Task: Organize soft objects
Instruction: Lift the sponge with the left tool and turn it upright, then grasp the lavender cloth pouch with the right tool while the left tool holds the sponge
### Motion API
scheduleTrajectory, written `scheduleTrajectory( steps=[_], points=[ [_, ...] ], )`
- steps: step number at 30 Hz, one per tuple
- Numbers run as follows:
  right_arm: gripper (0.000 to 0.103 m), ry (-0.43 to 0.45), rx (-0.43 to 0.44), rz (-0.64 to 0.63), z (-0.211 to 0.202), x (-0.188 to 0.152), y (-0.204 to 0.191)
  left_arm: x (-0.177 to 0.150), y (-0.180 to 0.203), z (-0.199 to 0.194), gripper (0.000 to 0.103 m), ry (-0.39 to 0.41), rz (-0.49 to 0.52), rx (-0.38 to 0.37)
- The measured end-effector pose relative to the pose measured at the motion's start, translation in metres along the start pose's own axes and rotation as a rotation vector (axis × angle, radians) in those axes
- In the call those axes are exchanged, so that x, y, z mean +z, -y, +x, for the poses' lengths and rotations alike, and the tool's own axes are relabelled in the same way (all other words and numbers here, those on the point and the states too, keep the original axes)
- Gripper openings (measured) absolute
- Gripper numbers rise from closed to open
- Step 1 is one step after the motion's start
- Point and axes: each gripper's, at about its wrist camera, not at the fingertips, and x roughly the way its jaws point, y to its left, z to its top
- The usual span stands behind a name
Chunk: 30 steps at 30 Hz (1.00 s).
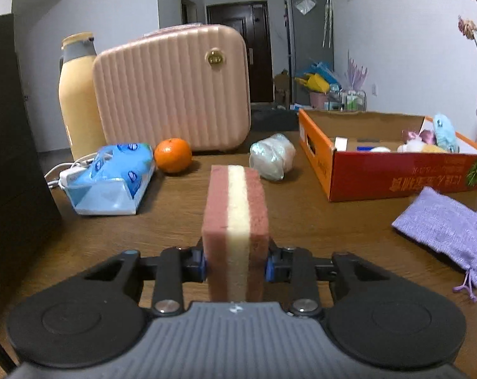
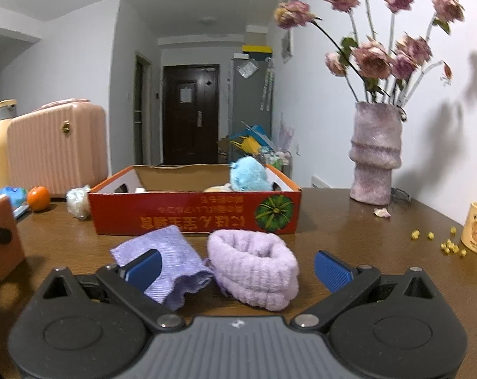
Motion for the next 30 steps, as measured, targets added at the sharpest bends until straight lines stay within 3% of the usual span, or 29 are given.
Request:
scheduleTrajectory(
  steps=[5, 15, 21, 30],
  points=[
    [0.103, 0.015, 0.048, -0.061, -0.001, 0.000, -0.018, 0.001, -0.005, -0.014, 0.032, 0.080, -0.020, 0.001],
    [0.103, -0.050, 0.141, -0.116, 0.036, 0.009, -0.066, 0.005, -0.012, -0.023, 0.032, 0.126, -0.008, -0.017],
    [0.103, -0.094, 0.109, -0.111, 0.065, 0.015, -0.079, 0.005, -0.025, -0.027, 0.032, 0.160, -0.008, -0.029],
    [0.103, -0.228, 0.106, -0.064, 0.112, 0.021, -0.077, 0.004, -0.044, -0.024, 0.032, 0.166, 0.001, -0.035]
  ],
)
